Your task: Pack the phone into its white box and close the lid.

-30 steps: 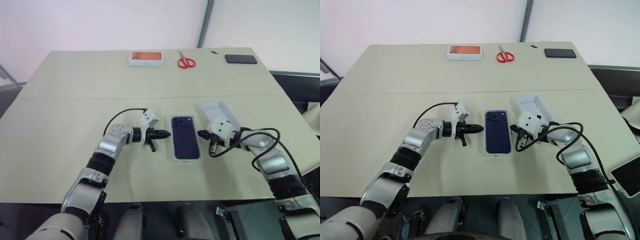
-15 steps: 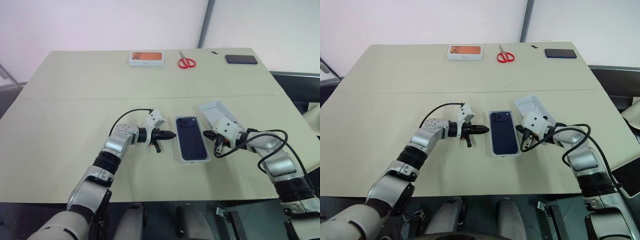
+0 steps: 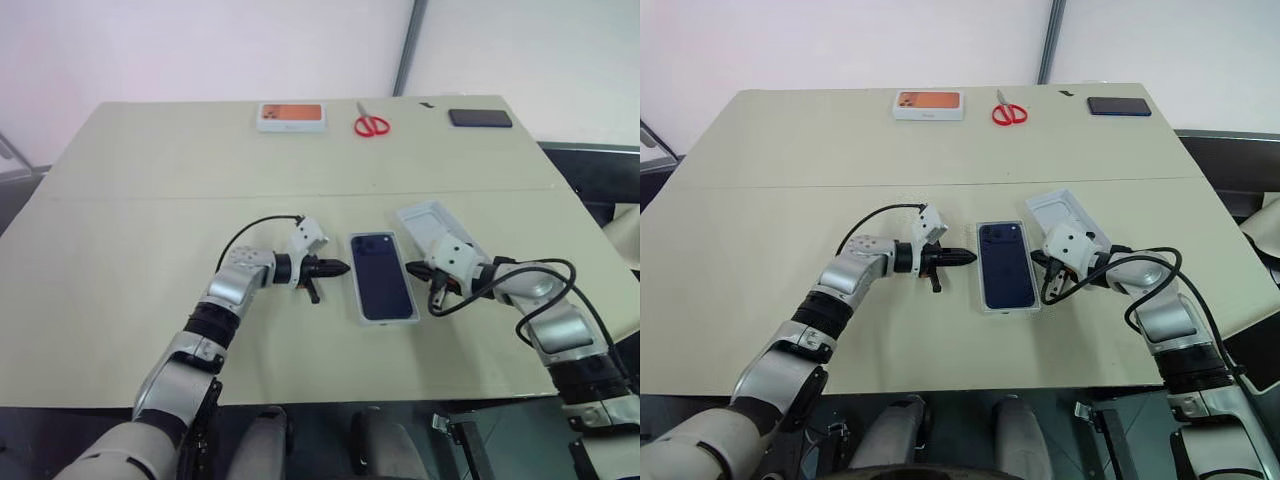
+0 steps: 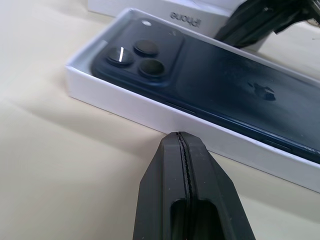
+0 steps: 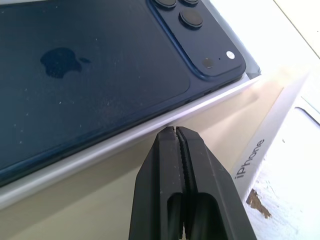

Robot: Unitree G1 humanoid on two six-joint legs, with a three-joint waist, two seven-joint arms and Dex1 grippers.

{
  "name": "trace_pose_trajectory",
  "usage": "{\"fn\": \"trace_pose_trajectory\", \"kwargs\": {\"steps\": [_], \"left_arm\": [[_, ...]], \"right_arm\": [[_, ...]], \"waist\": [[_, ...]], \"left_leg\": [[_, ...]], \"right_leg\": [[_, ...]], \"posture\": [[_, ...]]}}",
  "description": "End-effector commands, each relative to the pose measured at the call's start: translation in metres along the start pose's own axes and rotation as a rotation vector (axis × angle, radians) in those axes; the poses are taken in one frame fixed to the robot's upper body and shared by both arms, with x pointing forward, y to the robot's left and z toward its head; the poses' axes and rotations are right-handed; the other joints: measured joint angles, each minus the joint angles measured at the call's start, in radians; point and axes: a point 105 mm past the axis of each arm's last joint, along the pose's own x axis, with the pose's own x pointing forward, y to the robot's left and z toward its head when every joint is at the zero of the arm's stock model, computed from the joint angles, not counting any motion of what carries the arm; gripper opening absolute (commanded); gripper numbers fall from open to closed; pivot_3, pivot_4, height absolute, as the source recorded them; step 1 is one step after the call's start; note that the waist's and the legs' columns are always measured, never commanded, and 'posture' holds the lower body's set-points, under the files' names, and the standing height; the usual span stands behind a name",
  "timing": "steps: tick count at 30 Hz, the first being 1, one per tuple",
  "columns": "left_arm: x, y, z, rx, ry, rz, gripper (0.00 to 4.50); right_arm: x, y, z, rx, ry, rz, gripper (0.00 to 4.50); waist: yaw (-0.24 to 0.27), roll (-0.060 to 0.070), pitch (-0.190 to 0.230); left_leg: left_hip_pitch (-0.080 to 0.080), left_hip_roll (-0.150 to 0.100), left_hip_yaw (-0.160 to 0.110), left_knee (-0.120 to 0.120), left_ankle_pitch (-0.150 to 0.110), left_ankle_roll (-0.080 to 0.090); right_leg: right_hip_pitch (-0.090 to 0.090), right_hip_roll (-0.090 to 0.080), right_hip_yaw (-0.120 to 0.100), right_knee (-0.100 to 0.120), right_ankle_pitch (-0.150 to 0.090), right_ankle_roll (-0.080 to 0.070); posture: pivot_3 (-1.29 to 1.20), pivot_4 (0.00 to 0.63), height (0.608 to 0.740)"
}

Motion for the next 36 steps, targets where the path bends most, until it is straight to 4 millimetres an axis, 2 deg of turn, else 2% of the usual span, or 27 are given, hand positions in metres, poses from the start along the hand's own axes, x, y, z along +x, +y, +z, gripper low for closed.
{"fn": "trace_pose_trajectory", "kwargs": {"steps": [1, 4, 7, 11, 16, 21, 24, 28, 31, 36], "left_arm": [[-0.009, 0.007, 0.015, 0.045, -0.036, 0.020, 0.00], [-0.015, 0.010, 0.016, 0.059, -0.037, 0.038, 0.00], [-0.023, 0.020, 0.025, 0.072, -0.066, 0.082, 0.00], [-0.031, 0.029, 0.035, 0.083, -0.100, 0.121, 0.00], [-0.034, 0.030, 0.035, 0.080, -0.106, 0.130, 0.00], [-0.036, 0.028, 0.036, 0.077, -0.121, 0.134, 0.00], [-0.039, 0.028, 0.034, 0.085, -0.120, 0.146, 0.00], [-0.046, 0.030, 0.036, 0.082, -0.144, 0.171, 0.00], [-0.051, 0.030, 0.036, 0.074, -0.159, 0.181, 0.00], [-0.071, 0.036, 0.041, 0.067, -0.193, 0.216, 0.00]], "right_arm": [[-0.011, -0.011, 0.011, -0.048, -0.032, -0.036, 0.06], [-0.014, -0.017, 0.012, -0.050, -0.033, -0.061, 0.06], [-0.014, -0.028, 0.017, -0.047, -0.050, -0.100, 0.06], [-0.001, -0.034, 0.017, -0.067, -0.042, -0.137, 0.06], [0.014, -0.041, 0.023, -0.078, -0.055, -0.161, 0.06], [0.023, -0.051, 0.016, -0.117, 0.000, -0.201, 0.06], [0.023, -0.064, 0.011, -0.091, 0.033, -0.264, 0.06], [0.019, -0.068, 0.005, -0.102, 0.060, -0.289, 0.06], [0.015, -0.068, 0.008, -0.110, 0.044, -0.285, 0.06], [-0.002, -0.068, 0.015, -0.015, -0.008, -0.293, 0.06]], "waist": [[0.000, 0.000, 0.000], [0.000, 0.000, 0.000], [-0.001, 0.000, 0.000], [-0.001, 0.000, 0.000], [-0.001, 0.000, 0.000], [-0.002, 0.000, 0.000], [-0.002, 0.000, 0.000], [-0.002, 0.000, 0.000], [-0.001, 0.000, 0.000], [-0.002, 0.000, 0.000]], "left_leg": [[0.000, 0.000, 0.000, 0.000, 0.000, 0.000], [0.000, 0.000, 0.000, 0.000, 0.000, 0.000], [0.000, 0.000, 0.000, 0.000, 0.000, 0.000], [0.000, 0.000, 0.000, 0.000, 0.000, 0.000], [0.000, 0.000, 0.000, 0.000, 0.000, 0.000], [0.000, 0.000, 0.000, 0.001, 0.000, 0.000], [0.000, 0.000, 0.000, 0.001, 0.000, 0.000], [0.000, 0.000, 0.000, 0.001, 0.000, 0.000], [0.000, 0.000, 0.000, 0.001, 0.000, 0.000], [0.000, 0.000, 0.000, 0.001, 0.000, 0.000]], "right_leg": [[0.000, 0.000, 0.000, 0.000, 0.000, 0.000], [0.000, 0.000, 0.000, 0.000, 0.000, 0.000], [0.000, 0.000, 0.000, 0.000, 0.000, 0.000], [0.000, 0.000, 0.000, 0.000, 0.000, 0.000], [0.000, 0.000, 0.000, 0.000, 0.000, 0.000], [0.000, 0.000, 0.000, 0.001, 0.000, 0.000], [0.000, 0.000, 0.000, 0.001, 0.000, 0.000], [0.000, 0.000, 0.000, 0.001, 0.000, 0.000], [0.000, 0.000, 0.000, 0.001, 0.000, 0.000], [0.000, 0.000, 0.000, 0.001, 0.000, 0.000]], "posture": [[0.00, 0.150, 0.740], [0.00, 0.150, 0.740], [0.00, 0.150, 0.740], [0.00, 0.150, 0.740], [0.00, 0.150, 0.740], [0.00, 0.150, 0.740], [0.00, 0.150, 0.740], [0.00, 0.150, 0.740], [0.00, 0.150, 0.740], [0.00, 0.150, 0.740]]}}
